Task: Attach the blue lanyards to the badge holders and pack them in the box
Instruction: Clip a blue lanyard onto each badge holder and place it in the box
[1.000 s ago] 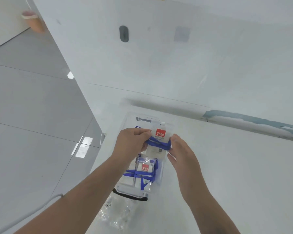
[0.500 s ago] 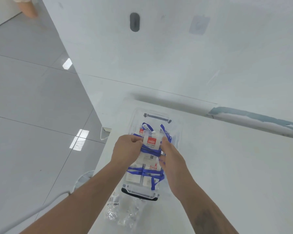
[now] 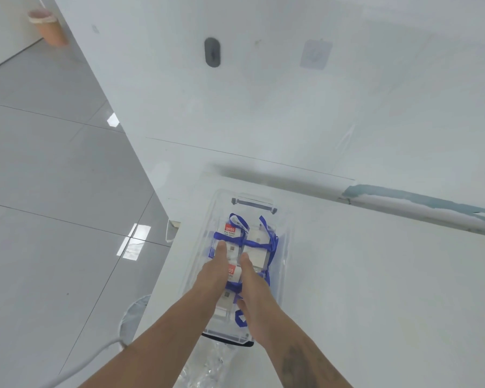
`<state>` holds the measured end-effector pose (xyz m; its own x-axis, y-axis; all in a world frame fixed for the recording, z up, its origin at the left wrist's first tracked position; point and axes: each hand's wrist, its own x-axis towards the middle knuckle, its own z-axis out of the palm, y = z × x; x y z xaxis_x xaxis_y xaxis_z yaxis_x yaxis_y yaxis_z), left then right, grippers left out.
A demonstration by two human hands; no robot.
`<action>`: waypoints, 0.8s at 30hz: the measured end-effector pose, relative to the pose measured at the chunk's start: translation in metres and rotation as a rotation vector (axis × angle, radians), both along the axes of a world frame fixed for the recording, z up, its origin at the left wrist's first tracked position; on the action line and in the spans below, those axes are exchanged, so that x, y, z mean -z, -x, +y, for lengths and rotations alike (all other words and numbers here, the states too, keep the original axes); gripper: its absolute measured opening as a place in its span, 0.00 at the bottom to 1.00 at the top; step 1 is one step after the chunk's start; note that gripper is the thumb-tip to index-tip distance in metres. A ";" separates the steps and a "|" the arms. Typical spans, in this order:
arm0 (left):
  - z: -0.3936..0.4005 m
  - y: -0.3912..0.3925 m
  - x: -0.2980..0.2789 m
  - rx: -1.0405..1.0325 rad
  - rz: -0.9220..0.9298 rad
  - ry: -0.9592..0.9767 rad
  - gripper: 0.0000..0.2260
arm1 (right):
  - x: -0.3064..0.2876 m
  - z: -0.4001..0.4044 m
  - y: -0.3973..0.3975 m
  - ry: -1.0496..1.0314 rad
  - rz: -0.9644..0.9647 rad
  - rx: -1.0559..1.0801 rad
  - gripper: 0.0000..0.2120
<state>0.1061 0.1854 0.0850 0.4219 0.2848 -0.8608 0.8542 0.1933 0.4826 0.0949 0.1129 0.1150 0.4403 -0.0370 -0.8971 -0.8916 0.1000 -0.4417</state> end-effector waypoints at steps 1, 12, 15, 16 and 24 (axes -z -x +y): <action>0.000 0.001 0.001 -0.011 -0.004 -0.003 0.26 | 0.003 0.001 -0.001 -0.016 0.004 0.019 0.11; -0.006 0.000 0.012 0.033 0.032 -0.077 0.26 | 0.016 -0.001 -0.011 0.015 0.110 0.018 0.27; -0.003 -0.004 0.014 0.016 0.054 -0.065 0.26 | 0.021 -0.004 -0.014 0.026 0.121 0.002 0.28; -0.002 -0.006 0.012 0.010 0.059 -0.049 0.26 | 0.023 -0.004 -0.013 0.019 0.121 -0.013 0.28; 0.008 -0.007 0.001 0.009 0.059 0.000 0.20 | 0.016 -0.006 -0.012 0.002 0.103 -0.067 0.18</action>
